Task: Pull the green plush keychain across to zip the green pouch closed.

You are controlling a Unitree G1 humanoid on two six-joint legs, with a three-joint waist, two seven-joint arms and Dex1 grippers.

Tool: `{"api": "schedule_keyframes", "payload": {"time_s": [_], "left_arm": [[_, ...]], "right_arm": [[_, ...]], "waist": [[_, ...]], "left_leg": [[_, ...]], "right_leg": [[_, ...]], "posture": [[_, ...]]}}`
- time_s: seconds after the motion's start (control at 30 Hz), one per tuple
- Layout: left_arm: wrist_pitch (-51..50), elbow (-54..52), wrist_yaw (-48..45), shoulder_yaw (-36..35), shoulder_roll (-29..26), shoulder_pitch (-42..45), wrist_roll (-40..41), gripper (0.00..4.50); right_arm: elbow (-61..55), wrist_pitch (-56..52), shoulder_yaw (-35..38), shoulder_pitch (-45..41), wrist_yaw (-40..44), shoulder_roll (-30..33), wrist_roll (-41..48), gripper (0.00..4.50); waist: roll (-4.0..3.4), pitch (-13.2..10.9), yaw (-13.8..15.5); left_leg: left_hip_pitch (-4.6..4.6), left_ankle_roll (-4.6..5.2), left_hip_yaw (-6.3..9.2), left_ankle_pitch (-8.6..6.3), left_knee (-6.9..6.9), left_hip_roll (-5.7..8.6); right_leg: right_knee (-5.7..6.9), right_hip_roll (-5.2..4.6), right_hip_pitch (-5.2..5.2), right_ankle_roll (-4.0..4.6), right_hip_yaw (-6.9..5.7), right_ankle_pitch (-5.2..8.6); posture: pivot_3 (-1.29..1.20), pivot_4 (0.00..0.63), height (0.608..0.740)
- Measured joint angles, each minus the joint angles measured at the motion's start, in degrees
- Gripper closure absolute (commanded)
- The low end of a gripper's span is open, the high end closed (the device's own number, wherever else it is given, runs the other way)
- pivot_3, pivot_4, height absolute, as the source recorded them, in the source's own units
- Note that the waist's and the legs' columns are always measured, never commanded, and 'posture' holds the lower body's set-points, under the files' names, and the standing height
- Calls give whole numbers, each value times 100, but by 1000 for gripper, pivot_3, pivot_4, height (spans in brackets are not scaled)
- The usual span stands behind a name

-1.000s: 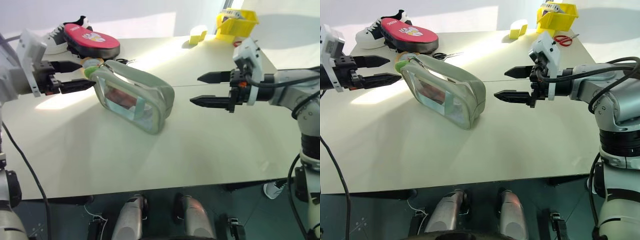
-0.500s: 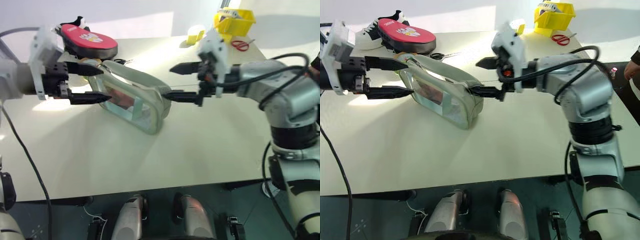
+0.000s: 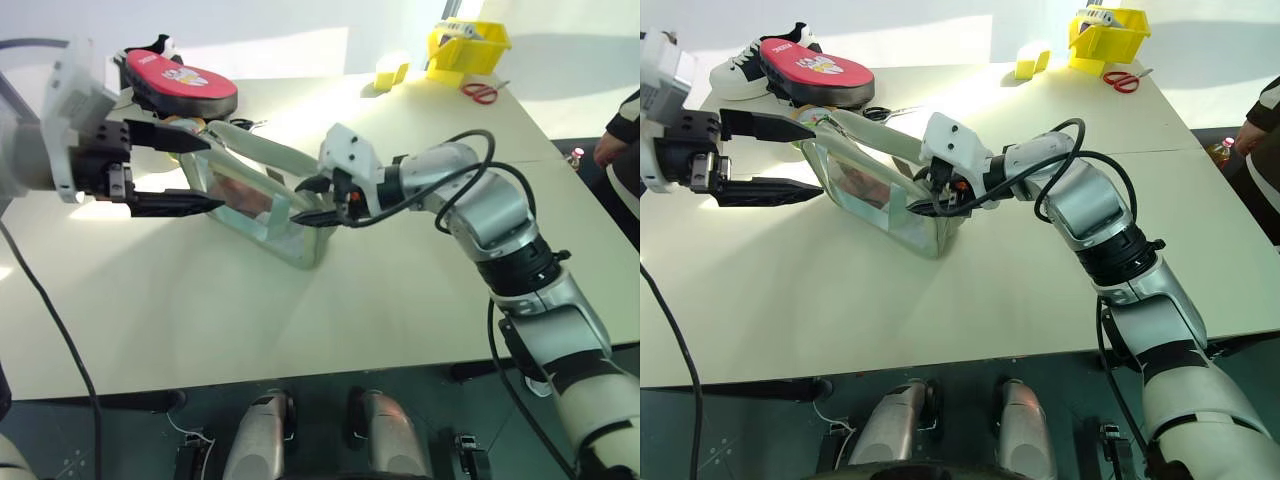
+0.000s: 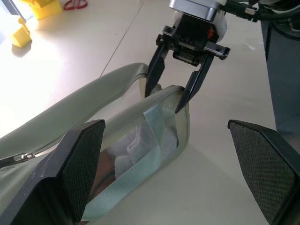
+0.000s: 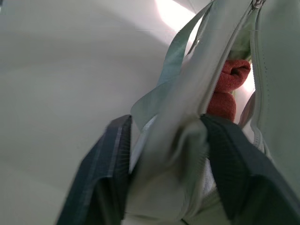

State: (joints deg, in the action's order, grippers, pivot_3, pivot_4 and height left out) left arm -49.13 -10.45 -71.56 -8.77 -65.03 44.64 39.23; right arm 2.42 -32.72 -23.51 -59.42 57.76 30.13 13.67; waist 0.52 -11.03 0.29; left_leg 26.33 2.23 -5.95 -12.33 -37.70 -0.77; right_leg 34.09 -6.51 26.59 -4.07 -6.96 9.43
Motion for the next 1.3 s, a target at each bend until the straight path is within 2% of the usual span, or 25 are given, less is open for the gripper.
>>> {"api": "schedule_keyframes", "payload": {"time_s": [0.03,0.07,0.2,0.27,0.43,0.47,0.5,0.6,0.67,0.9,1.0,1.07,1.2,1.3], "left_arm": [[18,7,45,0,7,-20,-1,0],[48,8,69,0,10,-50,-2,0],[122,43,110,1,20,-128,-4,0],[136,65,139,1,21,-128,-5,0],[259,82,210,6,128,-210,-27,0],[265,82,229,7,167,-209,-26,0],[266,84,254,8,199,-207,-26,0],[269,88,291,17,221,-207,-26,0],[261,88,302,15,220,-208,-21,0],[184,333,573,-409,133,-569,-10,0],[200,594,722,-567,149,-833,-55,0],[247,715,788,-571,178,-904,-114,0],[361,940,841,-595,200,-1027,-201,0],[487,1158,937,-628,205,-1130,-298,0]], "right_arm": [[135,345,-65,-10,26,62,-206,4398],[260,680,-101,-14,52,134,-403,4456],[1141,2727,-289,-301,184,661,-1388,4456],[1598,3319,-282,-502,251,796,-1618,4456],[2439,3835,-74,-638,429,821,-1776,4456],[2539,3869,-57,-624,432,783,-1794,4456],[2613,3869,-26,-611,437,726,-1795,4092],[2711,3747,56,-580,528,697,-1802,2904],[2729,3626,101,-553,602,723,-1817,1881],[2071,2469,727,-677,991,987,-1526,1881],[1465,1874,925,-718,796,436,-1328,1881],[1293,1691,793,-701,590,-57,-1342,1881],[1528,1812,461,-656,195,-607,-1594,1881],[1916,2096,310,-656,1,-705,-1825,1881]], "waist": [[0,0,2],[0,0,6],[-1,-1,31],[-1,-1,23],[-1,-1,1],[-1,-1,-3],[-1,-1,-10],[-1,-1,-20],[-1,-1,-15],[-4,-3,-71],[-5,-2,-162],[-6,-2,-160],[-4,-1,-77],[-2,0,-66]], "left_leg": [[0,0,0,0,-3,0],[0,0,0,0,-4,0],[1,-13,0,-8,-12,1],[1,-14,-1,-8,-13,1],[0,-22,-3,13,-13,-2],[0,-22,-3,13,-13,-2],[0,-22,-4,14,-14,-2],[-1,-21,-3,13,-19,-4],[-1,-16,-2,10,-20,-4],[-1,-13,-2,8,-20,-8],[-16,-7,-3,3,-15,-17],[-17,-9,-4,5,-12,-18],[-9,-13,-3,6,-19,-11],[-3,-27,0,-3,-23,-4]], "right_leg": [[0,0,-1,0,0,0],[0,0,-1,1,0,0],[-1,0,-3,1,1,8],[0,0,-3,-4,2,12],[4,4,-5,5,4,3],[4,5,-5,-1,4,0],[5,5,-6,-5,4,-3],[8,7,-8,-7,5,-4],[8,7,-8,-5,5,-3],[13,8,-4,-9,7,-5],[20,15,-9,-11,7,-7],[24,17,-7,-10,7,-7],[18,11,-10,-7,7,-6],[11,5,-12,8,8,2]], "posture": [[0,150,740],[0,150,740],[0,150,740],[0,150,740],[0,150,740],[0,150,740],[0,150,740],[0,150,740],[0,150,740],[0,150,740],[0,150,740],[0,150,740],[0,150,740],[0,150,740]]}}
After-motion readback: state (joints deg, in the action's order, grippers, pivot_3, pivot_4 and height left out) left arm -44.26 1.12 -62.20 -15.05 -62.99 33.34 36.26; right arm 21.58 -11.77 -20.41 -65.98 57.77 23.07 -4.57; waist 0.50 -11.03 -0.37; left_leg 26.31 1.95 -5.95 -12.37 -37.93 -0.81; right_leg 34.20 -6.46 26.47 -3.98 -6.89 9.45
